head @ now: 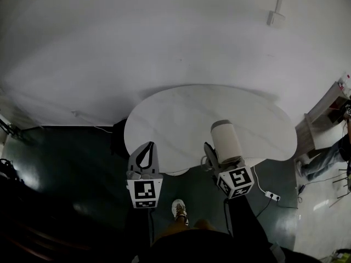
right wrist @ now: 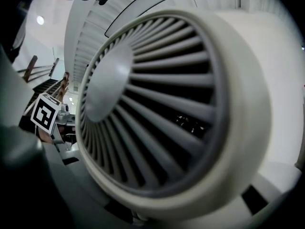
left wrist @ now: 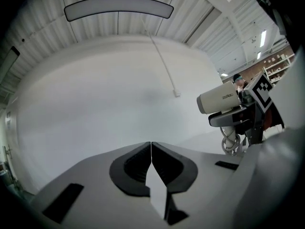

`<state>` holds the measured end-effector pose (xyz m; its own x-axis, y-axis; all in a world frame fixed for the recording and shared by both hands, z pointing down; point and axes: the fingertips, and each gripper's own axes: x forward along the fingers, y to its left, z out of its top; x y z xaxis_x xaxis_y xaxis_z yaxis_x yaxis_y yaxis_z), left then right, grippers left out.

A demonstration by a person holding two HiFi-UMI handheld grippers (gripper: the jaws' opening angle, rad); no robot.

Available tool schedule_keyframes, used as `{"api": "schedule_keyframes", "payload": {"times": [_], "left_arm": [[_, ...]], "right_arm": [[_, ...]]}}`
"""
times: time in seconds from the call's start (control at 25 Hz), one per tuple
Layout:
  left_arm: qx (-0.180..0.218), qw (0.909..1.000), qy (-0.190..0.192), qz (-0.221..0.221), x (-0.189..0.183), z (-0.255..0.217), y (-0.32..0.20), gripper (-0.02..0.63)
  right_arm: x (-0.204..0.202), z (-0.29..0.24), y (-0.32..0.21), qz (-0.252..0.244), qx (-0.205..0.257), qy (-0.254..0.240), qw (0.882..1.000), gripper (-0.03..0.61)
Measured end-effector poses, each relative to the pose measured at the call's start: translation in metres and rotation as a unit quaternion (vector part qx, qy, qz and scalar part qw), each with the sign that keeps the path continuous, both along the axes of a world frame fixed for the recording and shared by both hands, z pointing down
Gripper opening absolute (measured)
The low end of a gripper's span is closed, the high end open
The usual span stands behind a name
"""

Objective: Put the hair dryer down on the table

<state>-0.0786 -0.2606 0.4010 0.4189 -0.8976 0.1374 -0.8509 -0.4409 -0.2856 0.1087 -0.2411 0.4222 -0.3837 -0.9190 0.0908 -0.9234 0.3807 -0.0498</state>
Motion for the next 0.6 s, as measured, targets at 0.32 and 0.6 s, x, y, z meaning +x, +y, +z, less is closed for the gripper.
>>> {"api": "schedule_keyframes", "payload": {"times": [0.32, 0.6], "left_arm": [[-0.007, 0.9999, 0.000, 0.015, -0.030, 0.006, -0.077, 0.018], [-0.019, 0.9997, 0.006, 0.017, -0.049, 0.019, -0.106, 0.018]], "right_arm": [[-0.033, 0.000, -0.070, 0.015, 0.001, -0.006, 1.000, 0.193], [-0.046, 0.014, -0.092, 0.021, -0.016, 0.002, 1.000, 0.193]]}}
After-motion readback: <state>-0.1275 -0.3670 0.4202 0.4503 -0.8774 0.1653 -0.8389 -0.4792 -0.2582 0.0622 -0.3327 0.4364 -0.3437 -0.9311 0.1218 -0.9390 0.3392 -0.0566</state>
